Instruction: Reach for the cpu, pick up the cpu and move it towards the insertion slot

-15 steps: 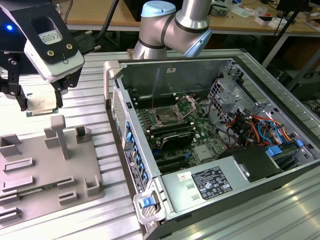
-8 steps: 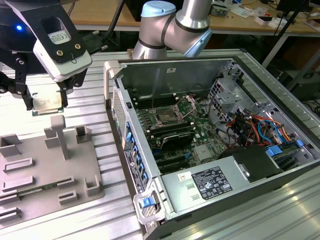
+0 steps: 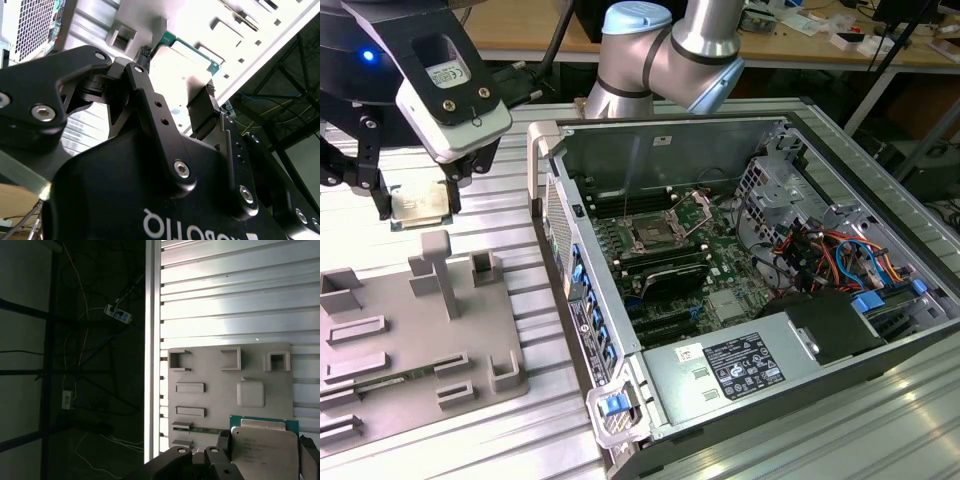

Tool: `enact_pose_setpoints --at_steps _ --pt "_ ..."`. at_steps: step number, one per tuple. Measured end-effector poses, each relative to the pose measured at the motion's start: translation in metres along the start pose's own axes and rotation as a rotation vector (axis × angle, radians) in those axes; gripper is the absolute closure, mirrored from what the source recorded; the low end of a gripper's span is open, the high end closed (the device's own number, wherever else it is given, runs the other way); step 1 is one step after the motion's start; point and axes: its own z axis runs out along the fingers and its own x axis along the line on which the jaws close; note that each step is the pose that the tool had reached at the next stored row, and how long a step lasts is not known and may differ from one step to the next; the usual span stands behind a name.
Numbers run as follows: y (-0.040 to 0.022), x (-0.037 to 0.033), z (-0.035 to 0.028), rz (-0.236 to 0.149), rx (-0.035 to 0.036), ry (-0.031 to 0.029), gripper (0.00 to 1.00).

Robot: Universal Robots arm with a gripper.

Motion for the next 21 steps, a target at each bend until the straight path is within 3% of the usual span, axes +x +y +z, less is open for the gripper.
enact_pose_setpoints --at_steps 21 --pt "-0.0003 -0.0168 -0.0003 0.0 0.0 0.0001 0.45"
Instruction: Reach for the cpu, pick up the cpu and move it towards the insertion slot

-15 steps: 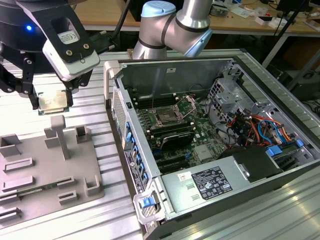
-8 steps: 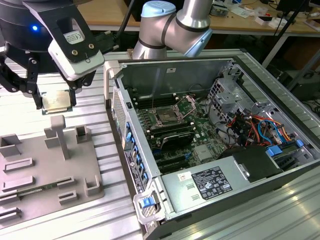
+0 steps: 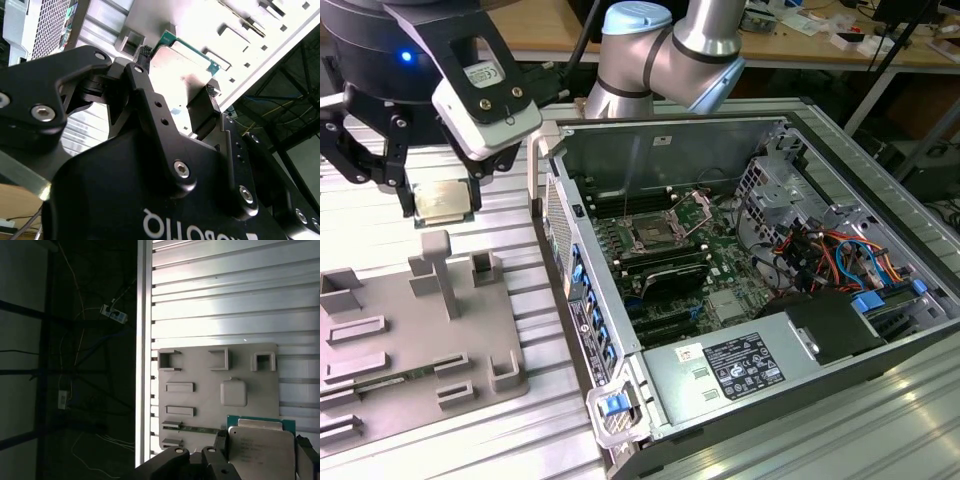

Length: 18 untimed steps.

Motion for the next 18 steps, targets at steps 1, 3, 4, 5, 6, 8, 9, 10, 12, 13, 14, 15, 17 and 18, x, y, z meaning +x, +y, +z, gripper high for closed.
enact_pose_setpoints --at_steps 1,3,4,5,6,8,9,10,12,13,14,15,17,18 --pt "0.0 -0.0016 0.0 0.0 0.0 0.0 0.45" --pt "-0.0001 -0.0052 -0.0001 0.0 0.0 0.0 0.45" --pt "-0.0002 -0.0062 -0.0001 0.0 0.0 0.0 0.45" --pt "-0.0001 -0.007 -0.0001 0.0 0.0 0.0 0.45" --pt "-0.0002 -0.0082 -0.0002 0.0 0.0 0.0 0.45" --pt "-0.0002 -0.0099 -0.0002 0.0 0.0 0.0 0.45" --pt "-0.0002 -0.0105 -0.0002 0.0 0.0 0.0 0.45" --pt "-0.0002 -0.0114 -0.0002 0.0 0.0 0.0 0.45" --pt "-0.0003 -0.0132 -0.0002 0.0 0.0 0.0 0.45" --pt "-0.0003 -0.0139 -0.0003 0.0 0.0 0.0 0.45" --pt "-0.0003 -0.0147 -0.0003 0.0 0.0 0.0 0.45" --pt "-0.0003 -0.0155 -0.0003 0.0 0.0 0.0 0.45" --pt "-0.0004 -0.0173 -0.0003 0.0 0.0 0.0 0.45" --pt "-0.0004 -0.0181 -0.0003 0.0 0.0 0.0 0.45"
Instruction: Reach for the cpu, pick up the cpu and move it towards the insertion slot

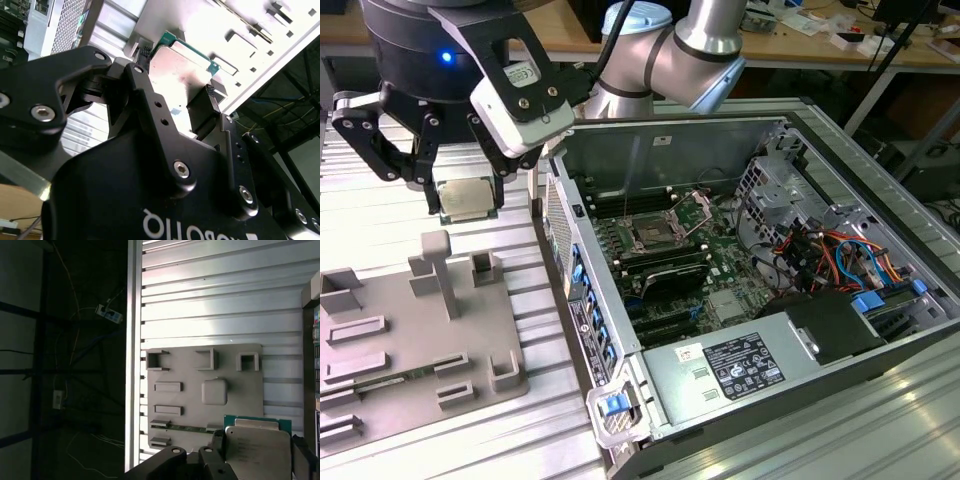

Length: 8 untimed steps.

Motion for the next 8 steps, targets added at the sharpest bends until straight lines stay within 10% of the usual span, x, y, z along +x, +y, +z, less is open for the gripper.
enact_pose_setpoints --at_steps 8 --pt "-0.0002 -0.0079 -0.0001 0.0 0.0 0.0 0.45"
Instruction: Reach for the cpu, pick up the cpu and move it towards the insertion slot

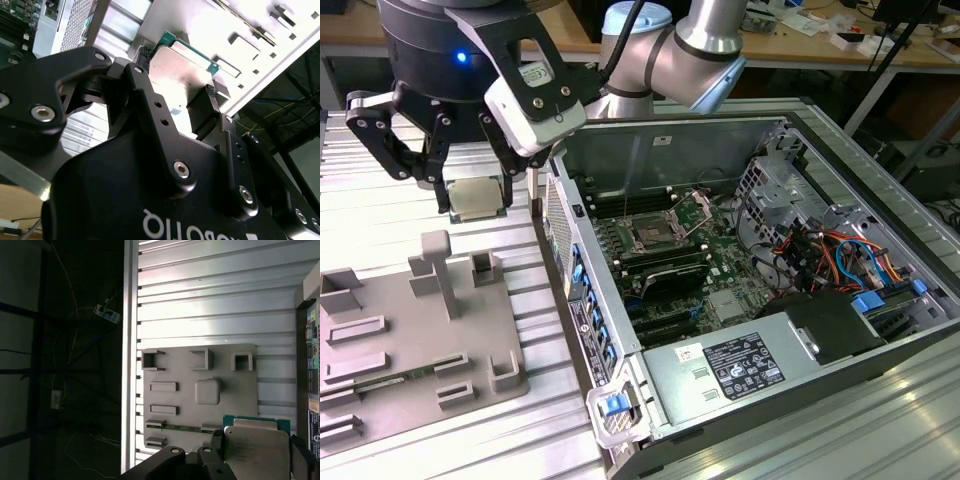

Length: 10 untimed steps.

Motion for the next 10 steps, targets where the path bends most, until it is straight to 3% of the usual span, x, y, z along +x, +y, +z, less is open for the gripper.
enact_pose_setpoints --at_steps 2,5,7,10 --pt "-0.0001 -0.0024 -0.0001 0.0 0.0 0.0 0.45" --pt "-0.0003 -0.0118 -0.0003 0.0 0.0001 0.0 0.45" --pt "-0.0007 -0.0327 -0.0006 0.0 0.0 0.0 0.45" --pt "-0.0008 -0.0391 -0.0008 0.0 0.0 0.0001 0.45"
